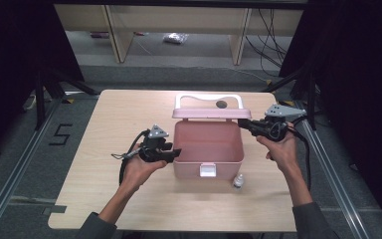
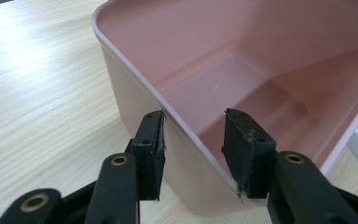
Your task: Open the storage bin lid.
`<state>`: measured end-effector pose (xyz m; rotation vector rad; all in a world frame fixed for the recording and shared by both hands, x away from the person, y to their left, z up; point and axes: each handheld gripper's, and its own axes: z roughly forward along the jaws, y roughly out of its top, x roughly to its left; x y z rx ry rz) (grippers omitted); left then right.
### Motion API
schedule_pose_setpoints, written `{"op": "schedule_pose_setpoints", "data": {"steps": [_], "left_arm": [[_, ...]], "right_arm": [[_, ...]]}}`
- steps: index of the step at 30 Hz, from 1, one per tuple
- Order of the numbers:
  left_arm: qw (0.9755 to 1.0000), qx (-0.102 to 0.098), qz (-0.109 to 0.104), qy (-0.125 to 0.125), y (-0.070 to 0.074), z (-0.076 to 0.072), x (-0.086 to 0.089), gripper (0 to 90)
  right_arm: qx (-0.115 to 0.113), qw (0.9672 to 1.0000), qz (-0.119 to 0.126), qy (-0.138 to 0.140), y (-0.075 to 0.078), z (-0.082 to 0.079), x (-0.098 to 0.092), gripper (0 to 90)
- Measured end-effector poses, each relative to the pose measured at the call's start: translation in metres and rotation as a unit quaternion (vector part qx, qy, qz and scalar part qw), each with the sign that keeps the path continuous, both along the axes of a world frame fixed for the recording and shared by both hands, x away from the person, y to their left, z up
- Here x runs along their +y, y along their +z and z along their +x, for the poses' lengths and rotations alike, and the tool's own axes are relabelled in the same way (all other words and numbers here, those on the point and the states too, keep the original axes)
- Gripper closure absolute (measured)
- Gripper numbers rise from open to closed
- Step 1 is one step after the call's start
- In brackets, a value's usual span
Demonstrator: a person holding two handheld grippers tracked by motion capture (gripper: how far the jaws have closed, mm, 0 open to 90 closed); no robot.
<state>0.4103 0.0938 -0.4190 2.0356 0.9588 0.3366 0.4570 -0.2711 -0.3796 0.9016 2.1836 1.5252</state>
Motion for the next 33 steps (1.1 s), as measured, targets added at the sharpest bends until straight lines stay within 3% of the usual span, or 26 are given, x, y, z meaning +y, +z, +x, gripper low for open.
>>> {"op": "schedule_pose_setpoints", "data": {"steps": [3, 8, 10, 11, 12, 15, 17, 18, 19, 22, 23, 25, 28, 29, 31, 33], "left_arm": [[1.0, -0.001, -0.003, 0.001, 0.0, 0.0, 0.0, 58.1], [1.0, -0.001, 0.001, -0.002, 0.0, 0.0, 0.0, 58.2], [1.0, -0.002, 0.003, -0.002, 0.0, 0.0, 0.0, 58.2], [1.0, -0.001, 0.002, -0.001, 0.0, 0.0, 0.0, 58.2], [1.0, -0.002, 0.003, -0.001, 0.0, 0.0, 0.0, 58.2], [1.0, -0.006, 0.003, 0.006, 0.0, -0.001, -0.001, 58.3], [1.0, -0.005, -0.001, 0.007, 0.0, -0.001, -0.002, 58.3], [1.0, -0.005, 0.001, 0.004, 0.0, -0.001, -0.001, 58.3], [1.0, -0.005, 0.0, 0.005, 0.0, -0.001, -0.001, 58.3], [1.0, -0.004, 0.002, 0.008, 0.0, -0.001, -0.001, 58.3], [1.0, -0.003, 0.001, 0.009, 0.0, -0.001, -0.001, 58.3], [1.0, 0.0, 0.005, 0.001, 0.001, -0.001, 0.0, 58.3], [1.0, -0.004, 0.004, 0.003, 0.0, 0.0, 0.0, 58.3], [0.9999, 0.0, -0.004, 0.011, 0.0, -0.001, -0.001, 58.3], [1.0, 0.002, -0.006, 0.006, 0.0, -0.001, 0.0, 58.3], [1.0, 0.001, -0.006, 0.005, 0.0, -0.001, 0.0, 58.3]], "right_arm": [[-0.006, 0.9999, -0.006, -0.007, 0.0, 0.007, -0.001, 88.8], [-0.004, 0.9998, 0.003, -0.019, -0.001, 0.021, -0.003, 89.0], [0.012, 0.9994, 0.02, -0.025, -0.002, 0.025, -0.002, 89.0], [-0.001, 0.9996, 0.011, -0.024, -0.002, 0.028, -0.003, 89.1], [0.008, 0.9993, 0.021, -0.028, -0.003, 0.03, -0.002, 89.0], [0.008, 0.9993, 0.016, -0.033, -0.004, 0.038, -0.001, 89.3], [0.022, 0.999, 0.02, -0.033, -0.005, 0.043, 0.001, 89.6], [0.013, 0.9993, 0.015, -0.032, -0.005, 0.046, 0.0, 89.8], [0.031, 0.9987, 0.016, -0.038, -0.005, 0.047, 0.001, 89.9], [0.019, 0.9989, 0.011, -0.042, -0.007, 0.054, 0.001, 89.8], [0.036, 0.998, 0.022, -0.047, -0.007, 0.054, 0.003, 89.8], [0.023, 0.9985, 0.018, -0.046, -0.009, 0.059, 0.002, 89.8], [0.033, 0.9977, 0.017, -0.056, -0.011, 0.062, 0.003, 89.8], [0.025, 0.9981, 0.007, -0.057, -0.011, 0.064, 0.003, 89.8], [0.04, 0.9972, 0.021, -0.06, -0.013, 0.066, 0.005, 89.8], [0.032, 0.9975, 0.005, -0.062, -0.014, 0.069, 0.005, 89.8]]}}
